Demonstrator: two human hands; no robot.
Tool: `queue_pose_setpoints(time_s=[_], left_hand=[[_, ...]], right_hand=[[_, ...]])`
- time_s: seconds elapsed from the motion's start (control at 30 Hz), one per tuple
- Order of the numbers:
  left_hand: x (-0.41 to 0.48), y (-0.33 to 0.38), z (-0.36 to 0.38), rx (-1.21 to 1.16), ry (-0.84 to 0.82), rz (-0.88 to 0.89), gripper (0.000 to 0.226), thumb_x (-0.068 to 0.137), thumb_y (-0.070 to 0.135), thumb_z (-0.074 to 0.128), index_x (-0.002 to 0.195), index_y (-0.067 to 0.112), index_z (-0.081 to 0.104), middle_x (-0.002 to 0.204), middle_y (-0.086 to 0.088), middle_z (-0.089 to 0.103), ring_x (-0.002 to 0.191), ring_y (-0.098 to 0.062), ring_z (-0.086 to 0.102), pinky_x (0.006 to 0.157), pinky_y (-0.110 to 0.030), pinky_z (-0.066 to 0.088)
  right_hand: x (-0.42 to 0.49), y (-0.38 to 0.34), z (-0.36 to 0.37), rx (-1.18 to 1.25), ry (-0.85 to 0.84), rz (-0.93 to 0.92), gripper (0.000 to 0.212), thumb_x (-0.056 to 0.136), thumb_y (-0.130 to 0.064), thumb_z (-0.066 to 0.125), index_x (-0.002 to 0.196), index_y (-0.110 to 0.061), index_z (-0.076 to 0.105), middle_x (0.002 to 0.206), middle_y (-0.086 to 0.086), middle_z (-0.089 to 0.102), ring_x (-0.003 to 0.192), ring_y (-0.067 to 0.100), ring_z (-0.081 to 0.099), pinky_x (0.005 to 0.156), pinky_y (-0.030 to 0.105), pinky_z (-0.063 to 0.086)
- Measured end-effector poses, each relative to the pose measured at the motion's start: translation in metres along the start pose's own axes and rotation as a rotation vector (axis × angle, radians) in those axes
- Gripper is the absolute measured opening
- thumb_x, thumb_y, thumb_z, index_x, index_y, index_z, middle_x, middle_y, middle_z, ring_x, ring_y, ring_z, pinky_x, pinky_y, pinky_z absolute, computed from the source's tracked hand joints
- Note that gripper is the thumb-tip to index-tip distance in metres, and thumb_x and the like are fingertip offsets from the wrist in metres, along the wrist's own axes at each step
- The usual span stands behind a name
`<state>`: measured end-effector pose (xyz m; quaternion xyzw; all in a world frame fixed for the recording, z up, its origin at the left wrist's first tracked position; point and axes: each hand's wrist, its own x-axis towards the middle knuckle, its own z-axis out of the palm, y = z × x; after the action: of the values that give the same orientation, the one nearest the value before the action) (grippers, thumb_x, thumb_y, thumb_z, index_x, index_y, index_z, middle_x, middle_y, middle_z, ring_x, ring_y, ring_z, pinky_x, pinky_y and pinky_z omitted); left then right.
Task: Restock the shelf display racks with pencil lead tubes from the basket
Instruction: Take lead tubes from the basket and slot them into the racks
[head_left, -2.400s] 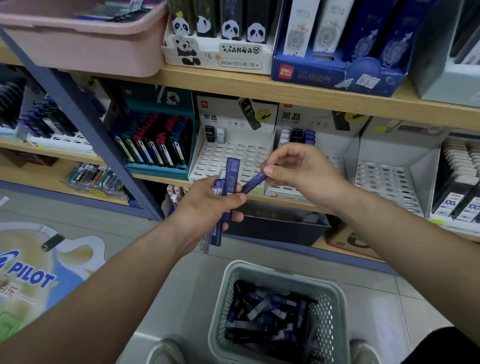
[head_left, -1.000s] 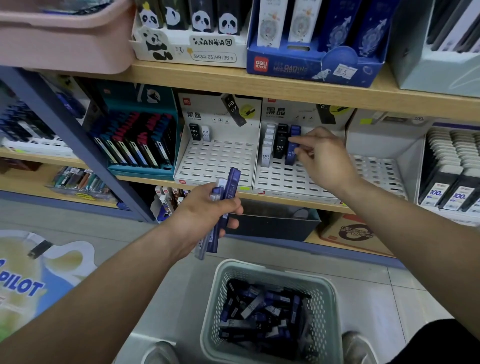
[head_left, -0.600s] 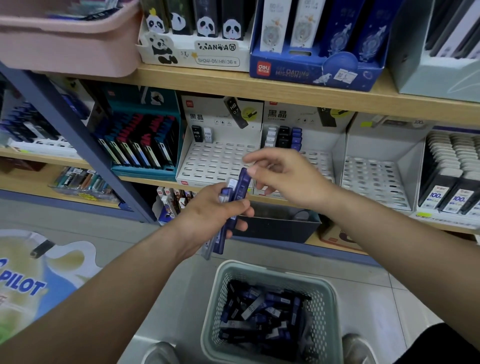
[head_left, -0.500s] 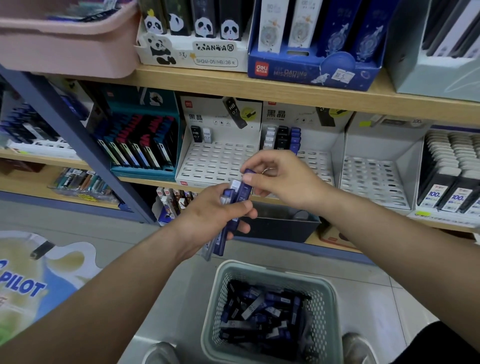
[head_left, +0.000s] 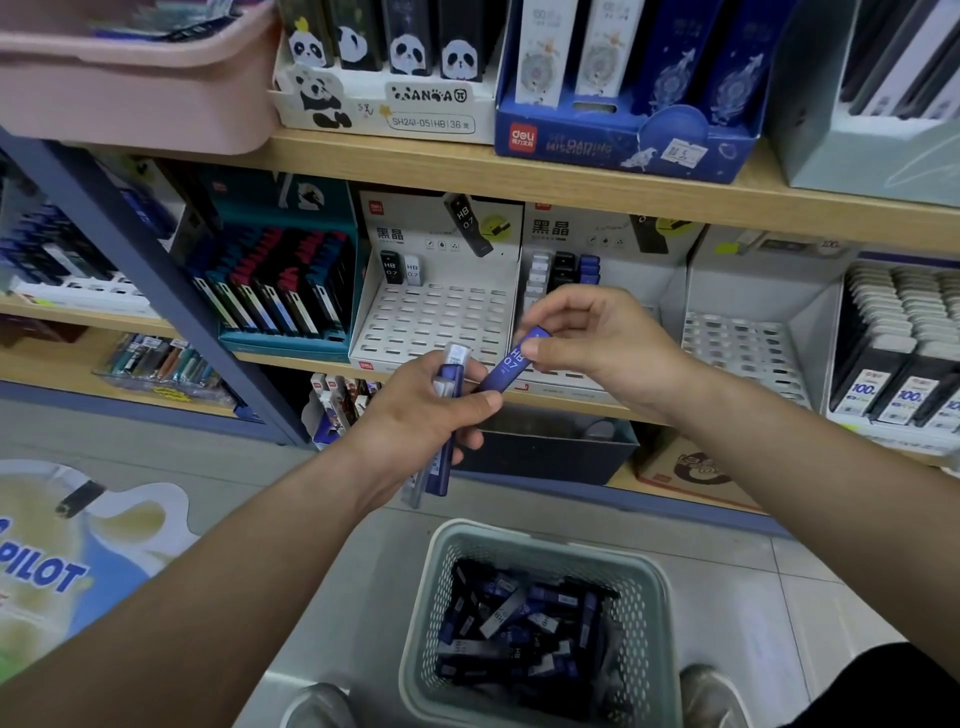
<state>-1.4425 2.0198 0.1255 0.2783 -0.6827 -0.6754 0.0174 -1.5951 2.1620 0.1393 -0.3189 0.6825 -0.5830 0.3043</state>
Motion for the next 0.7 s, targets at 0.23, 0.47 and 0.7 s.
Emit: queue_pose_setpoints(time_s=[0.23,0.47,0.7], left_hand=[[0.003,-0.004,0.002,0.022,0.063,-0.053,0.029,0.087,0.02,0.077,0.11,0.009,0.062,0.076,-0.004,0.062,0.052,-0.012,0.054,0.051,-0.026,0.051],[0.004,-0.009,0.0,-0.024,0.026,-0.116,0.021,0.089,0.012,0.074,0.106,0.009,0.061,0.077,-0.005,0.061,0.057,-0.016,0.053,0.058,-0.031,0.052],[0.002,-0.004,0.003,-0.175,-0.018,-0.189,0.028,0.09,-0.005,0.065,0.114,0.008,0.056,0.076,-0.008,0.055,0.057,-0.016,0.055,0.058,-0.03,0.052]], right_hand=[[-0.002,0.001,-0.025,-0.012,0.226,0.043,0.026,0.077,0.001,0.08,0.095,-0.015,0.07,0.085,0.006,0.074,0.08,0.021,0.072,0.074,0.037,0.061],[0.009,0.018,-0.055,-0.497,0.48,-0.143,0.021,0.084,-0.008,0.077,0.093,-0.026,0.07,0.085,-0.011,0.068,0.081,0.008,0.064,0.08,0.017,0.054],[0.011,0.028,-0.059,-0.614,0.509,-0.142,0.015,0.086,-0.006,0.074,0.094,-0.018,0.073,0.081,-0.012,0.065,0.072,-0.002,0.06,0.07,0.002,0.045]])
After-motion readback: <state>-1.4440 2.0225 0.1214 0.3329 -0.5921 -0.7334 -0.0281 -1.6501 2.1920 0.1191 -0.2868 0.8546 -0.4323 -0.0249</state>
